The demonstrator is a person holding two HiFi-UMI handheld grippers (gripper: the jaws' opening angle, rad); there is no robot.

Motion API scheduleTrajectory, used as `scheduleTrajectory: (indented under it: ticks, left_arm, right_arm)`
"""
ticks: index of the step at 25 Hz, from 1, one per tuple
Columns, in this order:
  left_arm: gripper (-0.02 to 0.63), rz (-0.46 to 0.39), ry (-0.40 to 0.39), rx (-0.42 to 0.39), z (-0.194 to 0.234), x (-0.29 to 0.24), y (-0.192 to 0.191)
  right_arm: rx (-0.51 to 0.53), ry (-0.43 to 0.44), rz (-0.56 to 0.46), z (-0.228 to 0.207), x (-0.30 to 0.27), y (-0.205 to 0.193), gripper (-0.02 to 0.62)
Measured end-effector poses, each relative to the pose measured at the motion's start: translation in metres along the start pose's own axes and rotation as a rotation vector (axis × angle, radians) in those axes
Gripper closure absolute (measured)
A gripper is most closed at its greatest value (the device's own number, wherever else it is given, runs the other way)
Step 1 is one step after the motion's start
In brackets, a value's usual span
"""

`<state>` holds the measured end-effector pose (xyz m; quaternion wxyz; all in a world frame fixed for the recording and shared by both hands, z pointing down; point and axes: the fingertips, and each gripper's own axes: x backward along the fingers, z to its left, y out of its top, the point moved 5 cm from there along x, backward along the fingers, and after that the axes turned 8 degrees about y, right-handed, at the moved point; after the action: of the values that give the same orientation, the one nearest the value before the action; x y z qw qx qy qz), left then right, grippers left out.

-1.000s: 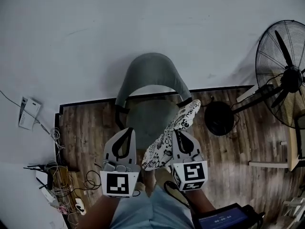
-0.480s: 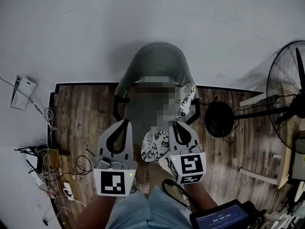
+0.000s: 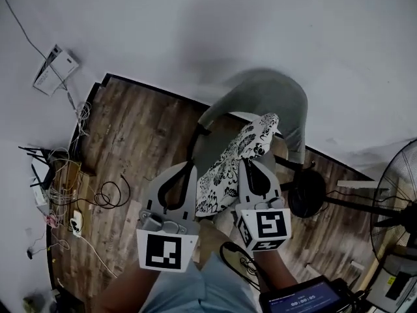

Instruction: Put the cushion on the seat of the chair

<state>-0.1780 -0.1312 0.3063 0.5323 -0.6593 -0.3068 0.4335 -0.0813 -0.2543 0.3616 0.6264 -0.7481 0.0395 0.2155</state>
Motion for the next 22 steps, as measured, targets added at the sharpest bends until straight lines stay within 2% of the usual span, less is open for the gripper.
scheduleTrajectory:
  ticks: [3, 6, 10, 15, 22]
  left_arm:
    - [0.597, 0.001, 0.015, -0.012, 0.006, 0.002, -0.008]
    - [0.597, 0.027, 0.035, -0.022, 0.003, 0.004, -0.030]
    - [0.597, 0.076, 0.040, 0.013, 0.011, -0.017, -0.054]
    - [0.597, 0.116, -0.005, 0.024, 0.004, -0.032, -0.081]
    - [0.597, 0.173, -0.073, 0.032, -0.019, -0.050, -0.092]
  right_arm:
    - [-0.018, 0.017, -0.011, 0.002, -0.012, -0.005, 0.578]
    - [-0.057, 0.031, 0.014, -0.005, -0.022, -0.039, 0.578]
    - [-0.076, 0.052, 0.108, -0.023, -0.060, -0.089, 0.577]
    - [-0.074, 0.015, 0.225, -0.042, -0.075, -0.146, 0.575]
    - [-0.134, -0.053, 0.262, -0.074, -0.059, -0.170, 0.572]
